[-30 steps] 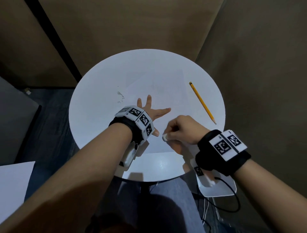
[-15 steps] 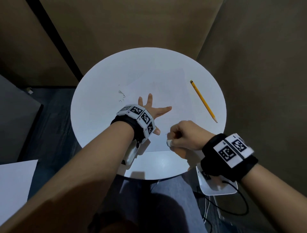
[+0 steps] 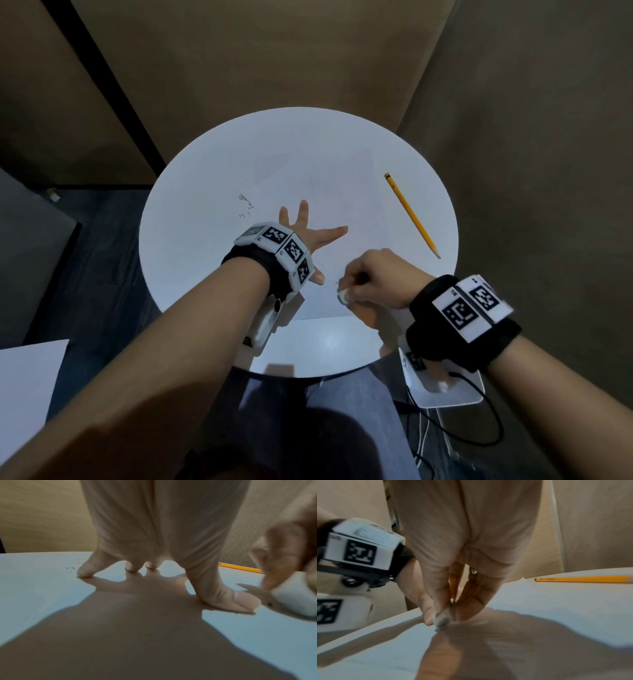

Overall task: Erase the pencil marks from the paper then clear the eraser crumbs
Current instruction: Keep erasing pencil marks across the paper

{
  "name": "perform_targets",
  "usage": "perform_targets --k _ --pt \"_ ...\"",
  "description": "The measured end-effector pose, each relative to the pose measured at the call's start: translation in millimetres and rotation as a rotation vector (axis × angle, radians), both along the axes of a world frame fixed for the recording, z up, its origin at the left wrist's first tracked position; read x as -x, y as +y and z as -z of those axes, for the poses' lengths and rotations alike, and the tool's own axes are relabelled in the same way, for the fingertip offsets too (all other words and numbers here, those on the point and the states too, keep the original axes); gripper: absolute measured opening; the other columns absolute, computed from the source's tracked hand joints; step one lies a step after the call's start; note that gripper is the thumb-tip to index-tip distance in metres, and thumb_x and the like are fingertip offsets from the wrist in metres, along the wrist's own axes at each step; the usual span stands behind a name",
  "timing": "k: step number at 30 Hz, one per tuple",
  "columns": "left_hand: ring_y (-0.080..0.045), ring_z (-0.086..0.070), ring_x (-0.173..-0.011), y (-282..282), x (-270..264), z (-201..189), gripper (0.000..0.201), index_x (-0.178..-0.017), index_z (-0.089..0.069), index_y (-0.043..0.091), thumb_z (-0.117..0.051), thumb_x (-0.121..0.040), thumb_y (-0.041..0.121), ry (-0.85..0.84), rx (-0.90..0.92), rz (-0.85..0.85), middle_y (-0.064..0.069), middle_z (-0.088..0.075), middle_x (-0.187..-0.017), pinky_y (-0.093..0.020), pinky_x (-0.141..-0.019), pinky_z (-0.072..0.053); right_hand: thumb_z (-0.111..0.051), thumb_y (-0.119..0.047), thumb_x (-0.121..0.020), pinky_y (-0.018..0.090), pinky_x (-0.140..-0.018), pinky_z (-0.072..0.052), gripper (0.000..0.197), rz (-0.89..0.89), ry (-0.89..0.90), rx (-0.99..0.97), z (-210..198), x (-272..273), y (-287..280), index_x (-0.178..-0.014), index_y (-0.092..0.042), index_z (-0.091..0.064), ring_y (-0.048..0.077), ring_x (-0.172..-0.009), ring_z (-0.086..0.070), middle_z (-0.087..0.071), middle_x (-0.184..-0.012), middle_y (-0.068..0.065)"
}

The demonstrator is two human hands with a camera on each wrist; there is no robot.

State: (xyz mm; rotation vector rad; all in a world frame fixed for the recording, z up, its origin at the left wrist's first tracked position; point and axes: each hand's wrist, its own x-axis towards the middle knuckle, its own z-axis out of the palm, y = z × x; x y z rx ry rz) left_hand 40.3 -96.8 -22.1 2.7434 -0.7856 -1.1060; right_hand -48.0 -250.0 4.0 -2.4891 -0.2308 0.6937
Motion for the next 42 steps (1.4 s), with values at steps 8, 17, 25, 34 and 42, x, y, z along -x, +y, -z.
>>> perform_targets --k 8,17,25,34,42 --pt "-0.056 0.020 -0.133 0.7 0.1 3.2 0.105 -0.144 0.001 0.054 -0.076 -0.073 0.047 -0.009 0.009 -0.002 -0.015 0.031 -0.152 -0.073 -0.101 -0.011 -0.064 -0.016 -0.085 0.006 -0.055 -0.036 0.016 -0.086 0.073 0.067 -5.1 11.6 -8.2 -0.071 -0.023 -0.057 0.000 -0.065 -0.050 -0.052 -0.069 -0.018" --pt "-0.054 0.022 -0.134 1.4 0.8 2.8 0.104 -0.144 0.001 0.054 -0.076 -0.074 0.046 -0.005 0.021 -0.009 -0.014 0.032 -0.151 -0.072 -0.102 -0.010 -0.065 -0.018 -0.085 0.007 -0.056 -0.037 0.026 -0.033 0.000 0.000 -0.3 8.7 1.2 -0.062 -0.023 -0.052 -0.001 -0.061 -0.049 -0.056 -0.067 -0.013" --pt "-0.054 0.022 -0.133 1.7 0.6 2.9 0.103 -0.144 0.000 0.054 -0.076 -0.075 0.042 -0.004 0.038 -0.014 -0.015 0.032 -0.151 -0.072 -0.102 -0.008 -0.063 -0.018 -0.086 0.009 -0.055 -0.033 0.027 0.003 -0.055 0.001 3.4 9.1 8.8 -0.063 -0.024 -0.050 0.006 -0.065 -0.050 -0.055 -0.068 -0.009" --pt "-0.054 0.023 -0.133 1.4 1.5 1.3 0.102 -0.143 0.002 0.055 -0.075 -0.077 0.042 -0.006 0.025 -0.013 -0.014 0.033 -0.151 -0.073 -0.102 -0.009 -0.067 -0.017 -0.084 0.007 -0.062 -0.037 0.007 0.173 -0.100 -0.067 -0.6 -3.1 3.2 -0.084 -0.011 -0.069 0.009 -0.078 -0.055 -0.066 -0.084 -0.002" --pt "-0.055 0.021 -0.134 1.0 0.6 4.0 0.102 -0.143 0.001 0.055 -0.075 -0.076 0.042 -0.010 0.024 -0.011 -0.014 0.032 -0.151 -0.072 -0.102 -0.009 -0.065 -0.013 -0.085 0.007 -0.059 -0.035 0.005 -0.068 0.033 0.110 -12.3 0.7 -0.8 -0.081 -0.014 -0.067 0.005 -0.072 -0.052 -0.058 -0.075 -0.011"
